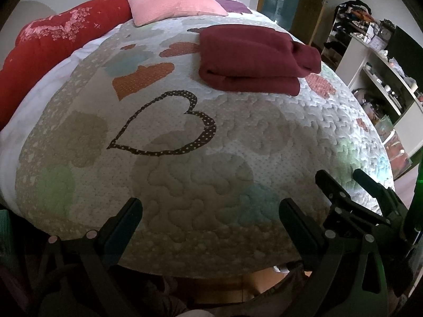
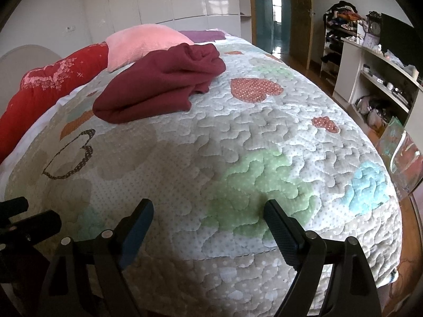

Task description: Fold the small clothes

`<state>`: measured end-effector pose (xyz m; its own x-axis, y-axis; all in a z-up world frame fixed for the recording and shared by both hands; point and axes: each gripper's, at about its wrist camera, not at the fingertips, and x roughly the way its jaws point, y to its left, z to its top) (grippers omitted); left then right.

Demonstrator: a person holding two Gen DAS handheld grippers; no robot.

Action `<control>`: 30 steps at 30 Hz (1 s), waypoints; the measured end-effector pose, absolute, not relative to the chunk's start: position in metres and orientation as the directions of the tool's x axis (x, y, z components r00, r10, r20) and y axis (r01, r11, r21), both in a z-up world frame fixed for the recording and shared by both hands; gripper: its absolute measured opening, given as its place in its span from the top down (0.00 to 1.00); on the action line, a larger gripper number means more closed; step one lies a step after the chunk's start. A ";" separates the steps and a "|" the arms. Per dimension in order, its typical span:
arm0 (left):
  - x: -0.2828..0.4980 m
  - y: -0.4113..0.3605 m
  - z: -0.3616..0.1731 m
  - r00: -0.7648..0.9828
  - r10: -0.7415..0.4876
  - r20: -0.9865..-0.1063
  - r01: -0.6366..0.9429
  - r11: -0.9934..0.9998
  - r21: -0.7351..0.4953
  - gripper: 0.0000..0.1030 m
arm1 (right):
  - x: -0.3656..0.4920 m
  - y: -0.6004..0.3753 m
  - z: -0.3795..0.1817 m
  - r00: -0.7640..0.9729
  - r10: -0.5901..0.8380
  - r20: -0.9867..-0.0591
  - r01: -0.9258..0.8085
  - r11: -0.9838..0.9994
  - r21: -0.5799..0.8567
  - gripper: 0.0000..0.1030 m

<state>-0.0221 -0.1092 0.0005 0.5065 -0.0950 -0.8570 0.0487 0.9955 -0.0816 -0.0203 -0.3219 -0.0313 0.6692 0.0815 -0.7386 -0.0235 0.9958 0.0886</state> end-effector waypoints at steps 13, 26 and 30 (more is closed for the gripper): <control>-0.027 -0.103 0.005 0.518 -0.110 -0.848 0.039 0.994 -0.106 0.00 | -0.028 -0.312 -0.025 0.682 0.078 -0.727 -0.039 0.997 0.070 0.14; -0.029 -0.103 0.006 0.519 -0.112 -0.847 0.037 0.993 -0.108 0.00 | -0.032 -0.309 -0.021 0.688 0.080 -0.721 -0.046 0.997 0.067 0.14; -0.029 -0.103 0.006 0.519 -0.112 -0.848 0.038 0.993 -0.108 0.00 | -0.032 -0.309 -0.021 0.688 0.081 -0.721 -0.048 0.997 0.067 0.14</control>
<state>-0.0292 -0.1025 0.0063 0.5188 -0.1120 -0.8476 0.0376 0.9934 -0.1083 -0.0317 -0.3095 -0.0214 0.6881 0.0814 -0.7210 -0.0478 0.9966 0.0669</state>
